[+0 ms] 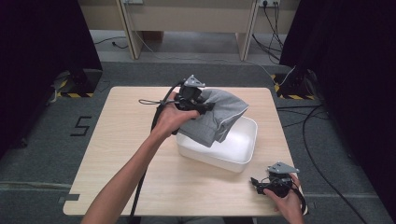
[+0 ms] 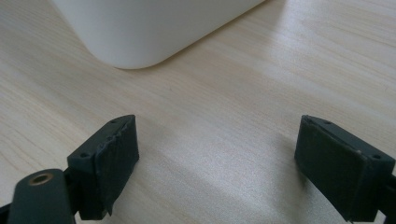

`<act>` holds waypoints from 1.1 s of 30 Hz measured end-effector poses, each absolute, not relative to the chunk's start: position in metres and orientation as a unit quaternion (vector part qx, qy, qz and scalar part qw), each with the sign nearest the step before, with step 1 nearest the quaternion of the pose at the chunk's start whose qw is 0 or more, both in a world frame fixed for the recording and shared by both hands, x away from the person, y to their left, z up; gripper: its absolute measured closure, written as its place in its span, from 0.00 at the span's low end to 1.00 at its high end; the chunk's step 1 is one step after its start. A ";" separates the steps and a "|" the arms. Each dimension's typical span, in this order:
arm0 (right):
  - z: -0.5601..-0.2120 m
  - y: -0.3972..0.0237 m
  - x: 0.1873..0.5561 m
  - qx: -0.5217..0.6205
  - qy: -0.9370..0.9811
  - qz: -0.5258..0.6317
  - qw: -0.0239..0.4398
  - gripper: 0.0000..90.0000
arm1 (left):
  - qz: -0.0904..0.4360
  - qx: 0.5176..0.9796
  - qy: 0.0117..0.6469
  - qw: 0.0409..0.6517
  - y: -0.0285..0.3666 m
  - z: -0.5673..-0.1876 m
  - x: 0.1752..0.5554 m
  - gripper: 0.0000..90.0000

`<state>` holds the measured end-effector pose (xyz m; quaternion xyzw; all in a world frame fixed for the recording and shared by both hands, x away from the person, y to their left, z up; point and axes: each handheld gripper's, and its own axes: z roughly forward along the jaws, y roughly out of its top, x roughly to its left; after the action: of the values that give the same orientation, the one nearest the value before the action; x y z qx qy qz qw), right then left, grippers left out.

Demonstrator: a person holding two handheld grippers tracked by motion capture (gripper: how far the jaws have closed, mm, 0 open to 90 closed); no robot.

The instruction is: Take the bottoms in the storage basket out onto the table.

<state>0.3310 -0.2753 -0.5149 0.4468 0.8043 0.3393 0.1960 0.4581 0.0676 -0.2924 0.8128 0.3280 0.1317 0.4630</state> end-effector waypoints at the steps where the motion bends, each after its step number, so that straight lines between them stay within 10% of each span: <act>1: -0.515 -0.275 0.331 0.447 0.804 0.339 0.196 0.16 | 0.132 0.810 0.330 0.466 0.074 -0.290 0.458 0.83; 33: -0.515 -0.274 0.331 0.455 0.800 0.339 0.193 0.16 | 0.148 0.761 0.396 0.492 0.187 -0.276 0.449 0.83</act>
<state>0.3315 -0.2738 -0.5147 0.4553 0.8005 0.3387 0.1929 0.4494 0.1874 -0.2758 0.7610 0.3964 0.1484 0.4916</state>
